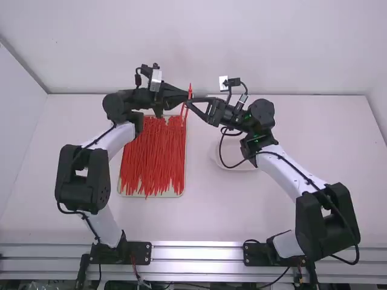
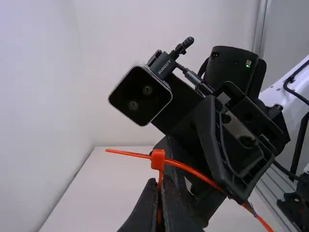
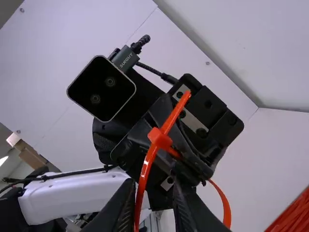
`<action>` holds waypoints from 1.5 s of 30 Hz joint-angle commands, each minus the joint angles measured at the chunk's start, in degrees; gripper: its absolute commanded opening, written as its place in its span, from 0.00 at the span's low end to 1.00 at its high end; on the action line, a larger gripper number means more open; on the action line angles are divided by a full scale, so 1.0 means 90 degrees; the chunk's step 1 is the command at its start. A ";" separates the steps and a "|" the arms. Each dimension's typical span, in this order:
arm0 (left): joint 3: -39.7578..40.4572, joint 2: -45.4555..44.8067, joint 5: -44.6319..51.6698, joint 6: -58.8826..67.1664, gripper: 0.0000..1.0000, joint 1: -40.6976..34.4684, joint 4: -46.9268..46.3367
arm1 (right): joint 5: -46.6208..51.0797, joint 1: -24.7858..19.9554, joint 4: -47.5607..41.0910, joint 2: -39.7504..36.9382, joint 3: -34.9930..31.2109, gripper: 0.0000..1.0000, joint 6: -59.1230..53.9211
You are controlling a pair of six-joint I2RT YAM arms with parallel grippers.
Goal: Fasten the cable tie
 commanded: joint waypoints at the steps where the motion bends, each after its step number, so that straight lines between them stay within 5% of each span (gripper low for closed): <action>1: 0.0163 -0.0248 -0.0049 0.0010 0.01 0.0017 0.0075 | 0.0063 -0.0002 -0.0012 0.0109 0.0148 0.23 -0.0007; 9: 0.0165 -0.0248 -0.0063 0.0010 0.01 0.0017 0.0066 | 0.0041 0.0245 -0.0010 0.0109 0.0148 0.22 -0.0022; 10: 0.0165 -0.0248 -0.0061 0.0007 0.01 0.0017 0.0070 | 0.0049 0.0277 -0.0007 0.0109 0.0148 0.16 -0.0034; 11: 0.0165 -0.0248 -0.0058 0.0010 0.01 0.0019 0.0066 | 0.0051 0.0313 -0.0010 0.0109 0.0148 0.00 -0.0032; 45: 0.0160 -0.0525 0.1025 0.0294 0.01 -0.0260 0.0338 | 0.0015 -0.0248 0.0282 0.0112 0.0148 0.00 0.0206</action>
